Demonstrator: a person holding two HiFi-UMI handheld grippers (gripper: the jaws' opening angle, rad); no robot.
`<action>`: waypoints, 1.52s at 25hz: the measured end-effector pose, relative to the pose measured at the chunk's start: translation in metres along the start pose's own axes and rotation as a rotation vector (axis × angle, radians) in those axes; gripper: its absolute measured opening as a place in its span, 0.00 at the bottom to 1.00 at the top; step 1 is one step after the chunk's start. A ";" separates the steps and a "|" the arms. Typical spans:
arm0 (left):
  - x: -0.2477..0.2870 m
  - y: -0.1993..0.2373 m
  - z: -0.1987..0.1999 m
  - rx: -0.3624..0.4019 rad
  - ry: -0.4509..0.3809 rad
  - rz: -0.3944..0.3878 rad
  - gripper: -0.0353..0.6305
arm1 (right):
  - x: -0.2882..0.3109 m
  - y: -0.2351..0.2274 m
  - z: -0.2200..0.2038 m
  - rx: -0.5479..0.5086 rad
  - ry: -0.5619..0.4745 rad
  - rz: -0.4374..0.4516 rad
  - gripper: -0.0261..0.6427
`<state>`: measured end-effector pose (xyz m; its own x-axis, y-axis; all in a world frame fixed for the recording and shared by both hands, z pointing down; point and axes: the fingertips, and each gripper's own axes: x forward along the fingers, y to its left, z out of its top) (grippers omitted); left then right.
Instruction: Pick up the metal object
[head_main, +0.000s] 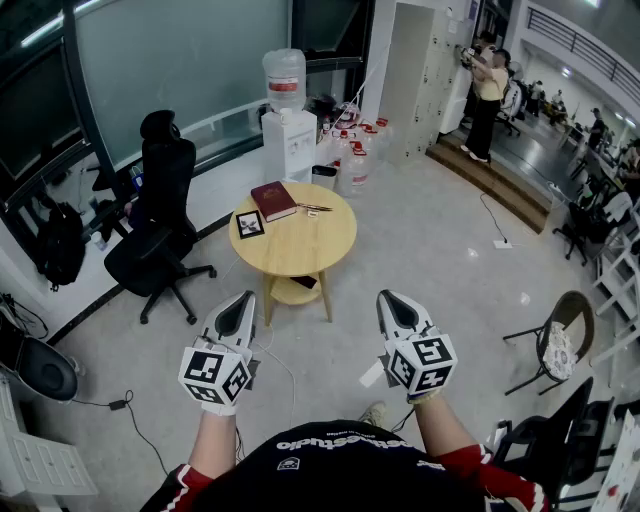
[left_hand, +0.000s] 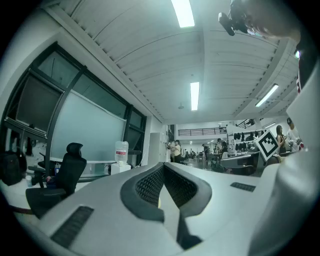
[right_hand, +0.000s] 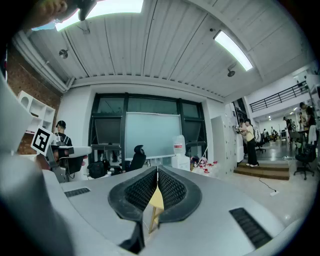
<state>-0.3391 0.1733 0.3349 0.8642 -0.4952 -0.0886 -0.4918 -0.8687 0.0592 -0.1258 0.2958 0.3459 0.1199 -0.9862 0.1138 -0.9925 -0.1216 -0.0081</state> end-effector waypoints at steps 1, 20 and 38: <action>-0.001 0.000 0.000 -0.001 -0.001 0.002 0.08 | 0.000 0.001 -0.001 0.002 0.002 0.000 0.08; -0.010 0.012 -0.009 -0.030 0.006 0.027 0.08 | -0.008 -0.004 -0.010 0.007 0.023 -0.040 0.08; -0.013 -0.001 -0.017 -0.052 0.011 0.008 0.08 | -0.017 -0.013 -0.003 -0.007 0.012 -0.046 0.08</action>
<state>-0.3486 0.1807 0.3527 0.8617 -0.5017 -0.0766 -0.4926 -0.8631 0.1117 -0.1152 0.3146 0.3475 0.1655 -0.9782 0.1255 -0.9861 -0.1662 0.0043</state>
